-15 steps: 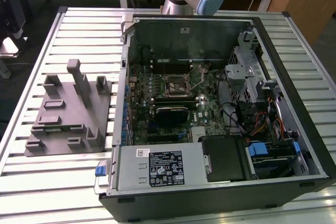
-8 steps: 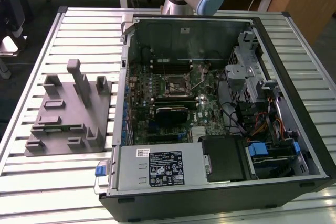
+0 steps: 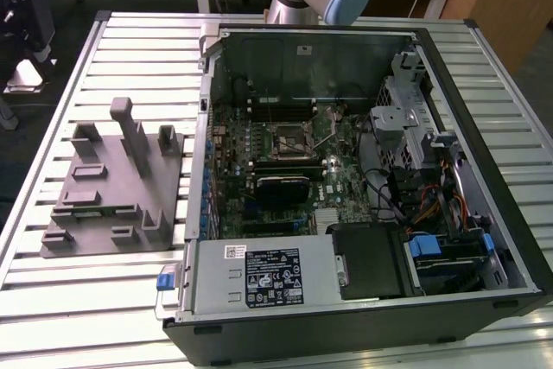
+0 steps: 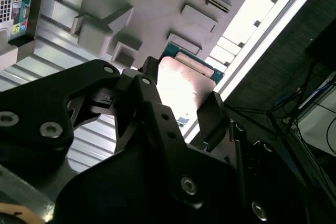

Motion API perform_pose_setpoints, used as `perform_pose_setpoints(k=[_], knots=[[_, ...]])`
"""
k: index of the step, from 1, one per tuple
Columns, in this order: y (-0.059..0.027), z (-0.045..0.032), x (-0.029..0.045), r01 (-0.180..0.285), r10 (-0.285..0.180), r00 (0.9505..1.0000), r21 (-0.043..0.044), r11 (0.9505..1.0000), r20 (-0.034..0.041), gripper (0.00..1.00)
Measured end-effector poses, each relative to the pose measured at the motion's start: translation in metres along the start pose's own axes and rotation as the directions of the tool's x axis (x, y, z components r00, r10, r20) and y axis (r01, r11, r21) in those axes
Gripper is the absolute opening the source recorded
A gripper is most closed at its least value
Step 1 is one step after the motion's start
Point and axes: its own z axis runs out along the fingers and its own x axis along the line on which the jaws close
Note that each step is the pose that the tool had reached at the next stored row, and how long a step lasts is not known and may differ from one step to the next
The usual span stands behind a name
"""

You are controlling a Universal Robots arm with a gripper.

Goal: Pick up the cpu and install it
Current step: 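Pick up the cpu and move it towards the insertion slot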

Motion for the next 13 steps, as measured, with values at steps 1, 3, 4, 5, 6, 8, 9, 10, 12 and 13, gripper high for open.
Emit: perform_pose_setpoints(k=[1,3,4,5,6,8,9,10,12,13], knots=[[0.0001,0.0001,-0.0022,0.000,0.000,1.0000,0.0000,1.0000,-0.0001,0.54],[0.0003,0.0004,-0.0076,0.000,0.000,1.0000,-0.0001,1.0000,0.0000,0.54],[0.0004,0.0006,-0.0105,0.000,0.000,1.0000,-0.0001,1.0000,0.0001,0.54],[0.0006,0.0008,-0.0139,0.000,0.000,1.0000,-0.0001,1.0000,0.0001,0.54],[0.0007,0.0009,-0.0172,0.000,0.000,1.0000,0.0000,1.0000,0.0000,0.54],[0.0010,0.0013,-0.0234,0.000,0.000,1.0000,-0.0001,1.0000,0.0001,0.54],[0.0011,0.0014,-0.0269,0.000,0.000,1.0000,-0.0001,1.0000,0.0001,0.54],[0.0012,0.0016,-0.0305,0.000,0.000,1.0000,0.0000,1.0000,0.0001,0.54],[0.0015,0.0019,-0.0371,0.000,0.000,1.0000,0.0000,1.0000,-0.0001,0.54],[0.0016,0.0021,-0.0405,0.000,0.000,1.0000,0.0000,1.0000,0.0000,0.54]])
